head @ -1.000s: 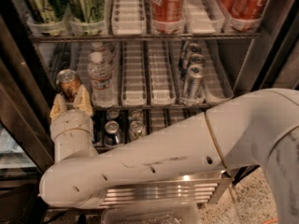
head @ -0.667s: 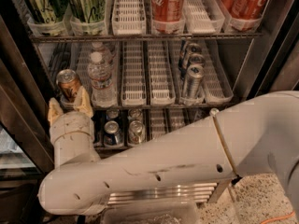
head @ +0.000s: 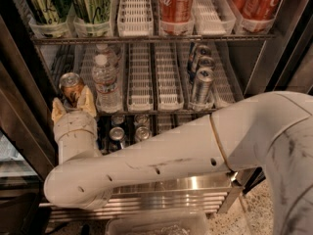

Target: Pick orange can from middle shelf of fridge

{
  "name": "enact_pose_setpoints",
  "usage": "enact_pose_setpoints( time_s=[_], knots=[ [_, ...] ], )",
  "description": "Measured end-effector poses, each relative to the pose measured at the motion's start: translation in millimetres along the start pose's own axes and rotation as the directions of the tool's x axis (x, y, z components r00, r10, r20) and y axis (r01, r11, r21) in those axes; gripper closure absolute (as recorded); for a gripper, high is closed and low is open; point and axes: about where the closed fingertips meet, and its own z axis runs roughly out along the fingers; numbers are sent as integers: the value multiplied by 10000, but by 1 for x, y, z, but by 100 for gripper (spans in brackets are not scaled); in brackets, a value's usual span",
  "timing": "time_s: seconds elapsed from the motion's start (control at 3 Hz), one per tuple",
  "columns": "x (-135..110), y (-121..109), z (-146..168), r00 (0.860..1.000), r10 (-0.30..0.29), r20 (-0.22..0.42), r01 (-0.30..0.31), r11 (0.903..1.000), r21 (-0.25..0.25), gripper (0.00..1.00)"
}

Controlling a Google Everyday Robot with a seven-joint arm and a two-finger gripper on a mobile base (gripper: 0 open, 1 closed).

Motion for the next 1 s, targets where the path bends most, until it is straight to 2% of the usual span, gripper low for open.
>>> enact_pose_setpoints(
  time_s=[0.33,0.67,1.0],
  knots=[
    [1,-1,5,10000,11,50,-11,10000,53,29],
    [17,-1,46,9996,141,243,-154,9983,568,30],
    [18,0,48,9996,126,255,-139,9986,513,29]
  ],
)
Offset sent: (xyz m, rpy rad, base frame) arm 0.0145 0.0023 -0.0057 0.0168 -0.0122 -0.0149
